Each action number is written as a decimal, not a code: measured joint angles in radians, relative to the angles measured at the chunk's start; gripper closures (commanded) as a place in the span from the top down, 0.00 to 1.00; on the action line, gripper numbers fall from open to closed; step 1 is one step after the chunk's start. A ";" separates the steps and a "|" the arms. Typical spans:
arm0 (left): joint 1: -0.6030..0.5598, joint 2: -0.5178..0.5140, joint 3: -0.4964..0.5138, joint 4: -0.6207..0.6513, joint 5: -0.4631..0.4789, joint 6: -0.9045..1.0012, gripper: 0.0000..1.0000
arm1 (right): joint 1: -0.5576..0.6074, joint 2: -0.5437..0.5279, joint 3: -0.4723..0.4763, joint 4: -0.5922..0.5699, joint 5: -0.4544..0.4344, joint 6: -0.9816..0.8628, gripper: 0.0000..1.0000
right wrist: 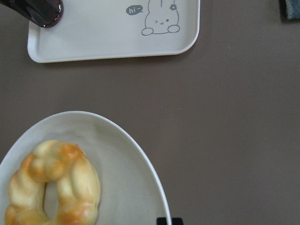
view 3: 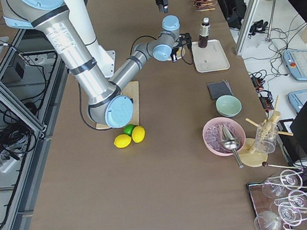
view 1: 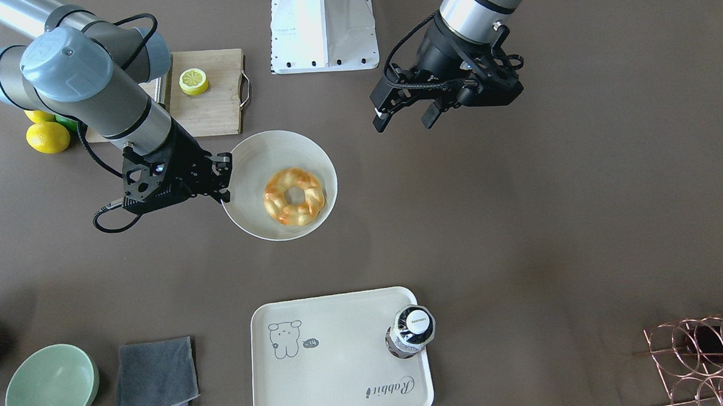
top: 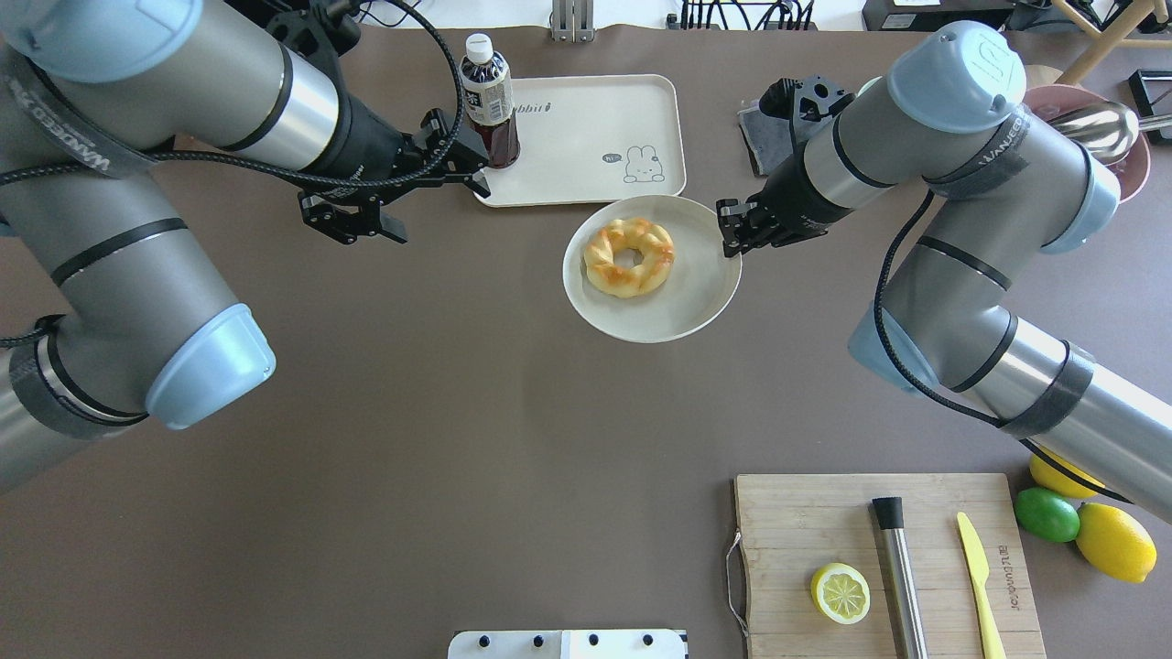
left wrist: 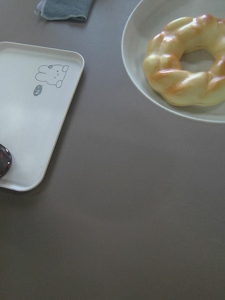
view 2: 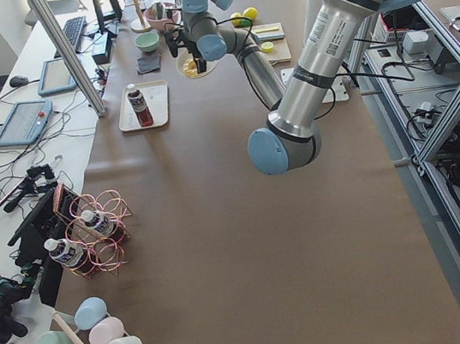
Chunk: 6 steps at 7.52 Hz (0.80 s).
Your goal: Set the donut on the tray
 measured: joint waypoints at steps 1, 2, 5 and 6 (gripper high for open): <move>-0.028 0.016 -0.010 0.000 -0.024 0.004 0.97 | 0.018 0.003 -0.049 0.069 -0.014 0.003 0.00; -0.041 0.030 -0.023 0.000 -0.035 0.010 0.97 | 0.039 0.015 -0.105 0.129 -0.025 0.004 0.00; -0.048 0.087 -0.070 -0.001 -0.031 0.070 0.98 | 0.090 0.231 -0.374 0.223 -0.048 0.061 0.00; -0.053 0.117 -0.087 -0.001 -0.031 0.104 0.97 | 0.093 0.298 -0.470 0.252 -0.058 0.073 0.00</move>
